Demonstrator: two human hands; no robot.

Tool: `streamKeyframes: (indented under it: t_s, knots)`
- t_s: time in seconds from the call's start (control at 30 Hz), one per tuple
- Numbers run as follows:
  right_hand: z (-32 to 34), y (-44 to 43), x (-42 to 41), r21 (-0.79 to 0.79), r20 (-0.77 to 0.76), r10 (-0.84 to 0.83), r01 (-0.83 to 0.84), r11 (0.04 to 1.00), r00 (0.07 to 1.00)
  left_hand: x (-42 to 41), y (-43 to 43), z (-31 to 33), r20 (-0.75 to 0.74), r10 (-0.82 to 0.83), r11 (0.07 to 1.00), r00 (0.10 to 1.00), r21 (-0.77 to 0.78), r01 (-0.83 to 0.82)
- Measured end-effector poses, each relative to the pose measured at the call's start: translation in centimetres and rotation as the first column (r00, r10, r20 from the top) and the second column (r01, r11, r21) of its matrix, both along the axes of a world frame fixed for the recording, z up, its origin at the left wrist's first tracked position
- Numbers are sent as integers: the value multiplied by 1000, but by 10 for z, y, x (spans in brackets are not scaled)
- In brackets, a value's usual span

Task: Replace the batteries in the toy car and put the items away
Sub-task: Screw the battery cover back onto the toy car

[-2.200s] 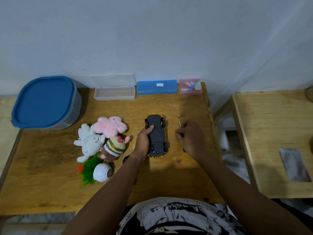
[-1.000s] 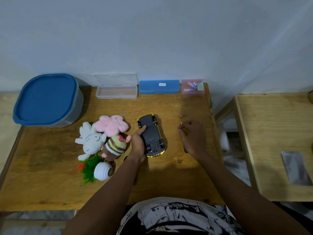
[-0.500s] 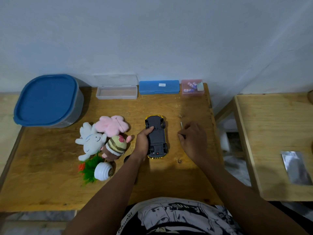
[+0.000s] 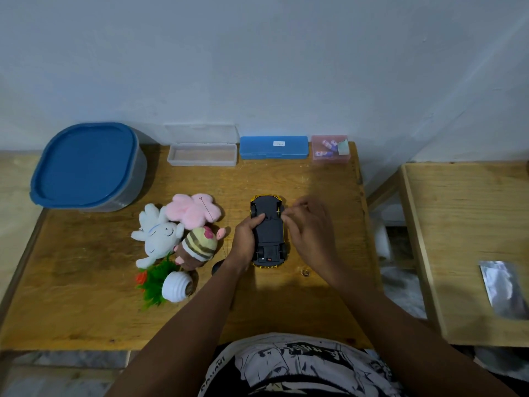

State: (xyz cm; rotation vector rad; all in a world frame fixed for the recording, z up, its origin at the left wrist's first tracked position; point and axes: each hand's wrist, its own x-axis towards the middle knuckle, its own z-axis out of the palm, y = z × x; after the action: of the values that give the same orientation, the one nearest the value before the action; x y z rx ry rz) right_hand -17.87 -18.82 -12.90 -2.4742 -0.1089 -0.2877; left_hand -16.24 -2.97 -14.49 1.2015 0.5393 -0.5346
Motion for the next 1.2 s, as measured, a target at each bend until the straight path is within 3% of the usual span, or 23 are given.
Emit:
streamKeyframes:
  t_s: [0.13, 0.47, 1.2]
  knots:
    - [0, 7, 5, -75, -21, 80, -81, 994, 997, 0, 1, -3, 23, -8, 1000, 1000, 23, 8]
    - [-3, 10, 7, -105, 10, 92, -91, 990, 996, 1, 2, -13, 42, 1, 1000, 999, 30, -2]
    - [4, 8, 14, 26, -116, 88, -85, 996, 989, 1, 6, -16, 59, -11, 1000, 998, 3, 11]
